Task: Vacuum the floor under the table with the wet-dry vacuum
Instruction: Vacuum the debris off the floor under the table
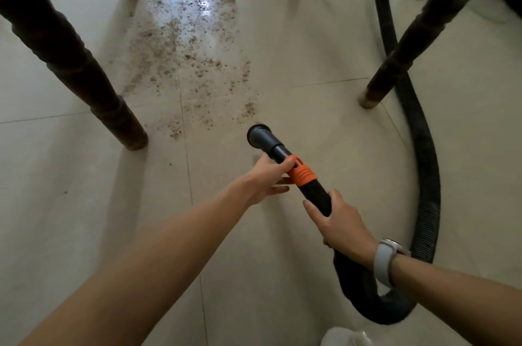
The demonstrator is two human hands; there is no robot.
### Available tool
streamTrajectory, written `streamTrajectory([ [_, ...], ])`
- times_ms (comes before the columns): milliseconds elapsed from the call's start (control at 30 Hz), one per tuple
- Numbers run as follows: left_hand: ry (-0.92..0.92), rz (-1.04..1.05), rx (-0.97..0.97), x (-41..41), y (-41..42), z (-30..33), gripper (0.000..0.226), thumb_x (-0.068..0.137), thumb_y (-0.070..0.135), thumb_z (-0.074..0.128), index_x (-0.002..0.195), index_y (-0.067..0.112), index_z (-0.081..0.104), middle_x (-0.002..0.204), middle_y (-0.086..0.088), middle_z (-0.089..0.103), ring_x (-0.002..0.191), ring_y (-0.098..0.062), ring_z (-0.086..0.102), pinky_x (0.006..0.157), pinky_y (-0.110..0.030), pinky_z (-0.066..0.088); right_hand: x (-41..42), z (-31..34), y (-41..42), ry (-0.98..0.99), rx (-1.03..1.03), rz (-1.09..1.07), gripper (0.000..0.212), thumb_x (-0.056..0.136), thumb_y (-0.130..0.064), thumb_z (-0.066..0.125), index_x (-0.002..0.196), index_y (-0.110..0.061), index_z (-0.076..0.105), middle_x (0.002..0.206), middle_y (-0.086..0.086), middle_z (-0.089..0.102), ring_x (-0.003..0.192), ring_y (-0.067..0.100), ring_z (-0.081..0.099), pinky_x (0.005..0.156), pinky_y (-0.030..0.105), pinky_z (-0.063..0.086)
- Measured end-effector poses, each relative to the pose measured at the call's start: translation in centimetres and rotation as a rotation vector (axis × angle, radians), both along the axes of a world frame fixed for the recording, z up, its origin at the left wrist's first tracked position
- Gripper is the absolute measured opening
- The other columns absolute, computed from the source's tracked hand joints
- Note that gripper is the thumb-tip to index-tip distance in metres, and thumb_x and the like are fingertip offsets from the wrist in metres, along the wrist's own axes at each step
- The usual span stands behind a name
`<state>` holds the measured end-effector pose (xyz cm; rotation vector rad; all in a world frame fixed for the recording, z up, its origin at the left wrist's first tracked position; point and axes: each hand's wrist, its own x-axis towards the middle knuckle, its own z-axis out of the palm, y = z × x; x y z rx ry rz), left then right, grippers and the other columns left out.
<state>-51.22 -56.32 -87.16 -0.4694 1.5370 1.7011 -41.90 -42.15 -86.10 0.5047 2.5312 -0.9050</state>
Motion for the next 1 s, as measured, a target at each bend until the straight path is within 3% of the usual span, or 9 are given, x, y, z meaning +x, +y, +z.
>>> streamTrajectory([
  [167,0.029,-0.081,0.011,0.0,1.6,0.4,0.058,0.094,0.026,0.055,0.145,0.022,0.026,0.119,-0.006,0.058,0.092,-0.017,0.062,0.081,-0.032,0.051,-0.5,0.5,1.1,-0.01,-0.15,-0.146,0.032,0.09,-0.044,0.056,0.095,-0.014,0.046,0.07,0.009,0.058,0.046,0.021,0.058,0.044,0.029,0.05],
  [300,0.021,-0.136,-0.031,0.4,1.2,0.4,0.059,0.094,0.033,0.055,0.145,0.015,0.032,0.124,-0.004,0.054,0.093,-0.015,0.062,0.075,-0.029,0.051,-0.8,0.3,1.6,-0.07,-0.263,-0.2,0.028,0.091,-0.041,0.056,0.091,-0.014,0.047,0.064,0.008,0.054,0.039,0.018,0.052,0.041,0.026,0.044],
  [500,0.007,-0.113,-0.087,0.4,-1.3,0.4,0.062,0.095,0.034,0.053,0.146,0.013,0.025,0.132,-0.006,0.048,0.105,-0.022,0.058,0.084,-0.035,0.047,-1.8,0.4,0.8,-0.086,-0.359,-0.205,0.027,0.092,-0.038,0.055,0.092,-0.012,0.048,0.063,0.009,0.052,0.043,0.02,0.051,0.043,0.028,0.044],
  [633,-0.002,-0.051,-0.107,0.8,-2.0,0.4,0.074,0.094,0.036,0.055,0.15,0.019,0.01,0.131,-0.006,0.051,0.104,-0.021,0.058,0.083,-0.035,0.048,-2.2,0.3,-1.1,-0.131,-0.39,-0.13,0.026,0.092,-0.038,0.055,0.097,-0.013,0.049,0.063,0.007,0.052,0.042,0.019,0.05,0.044,0.027,0.044],
  [767,-0.021,0.038,-0.15,1.5,-2.9,-0.2,0.077,0.093,0.034,0.055,0.15,0.021,0.004,0.117,-0.003,0.055,0.097,-0.017,0.06,0.08,-0.033,0.049,-1.9,-0.1,-3.6,-0.186,-0.375,0.035,0.027,0.092,-0.041,0.054,0.099,-0.015,0.048,0.066,0.007,0.054,0.044,0.017,0.052,0.044,0.026,0.045],
  [867,-0.021,0.129,-0.171,2.1,-4.4,-0.3,0.078,0.094,0.03,0.055,0.15,0.021,0.001,0.118,-0.005,0.054,0.093,-0.017,0.059,0.082,-0.034,0.049,-2.5,-0.1,-5.2,-0.199,-0.368,0.115,0.03,0.093,-0.041,0.053,0.104,-0.014,0.048,0.067,0.007,0.055,0.044,0.017,0.053,0.043,0.025,0.046],
  [933,-0.033,0.195,-0.176,2.4,-5.8,-0.1,0.076,0.094,0.028,0.054,0.149,0.021,0.002,0.122,-0.006,0.053,0.091,-0.016,0.059,0.085,-0.035,0.049,-3.1,0.0,-6.3,-0.225,-0.366,0.177,0.03,0.094,-0.041,0.052,0.105,-0.014,0.047,0.067,0.006,0.055,0.043,0.016,0.053,0.043,0.025,0.046],
  [1000,-0.04,0.27,-0.19,2.8,-7.4,0.2,0.062,0.094,0.024,0.054,0.143,0.019,0.016,0.126,-0.007,0.053,0.088,-0.016,0.059,0.084,-0.035,0.049,-3.7,0.2,-7.8,-0.254,-0.378,0.245,0.029,0.094,-0.04,0.051,0.106,-0.015,0.046,0.066,0.006,0.054,0.044,0.015,0.052,0.043,0.025,0.046],
])
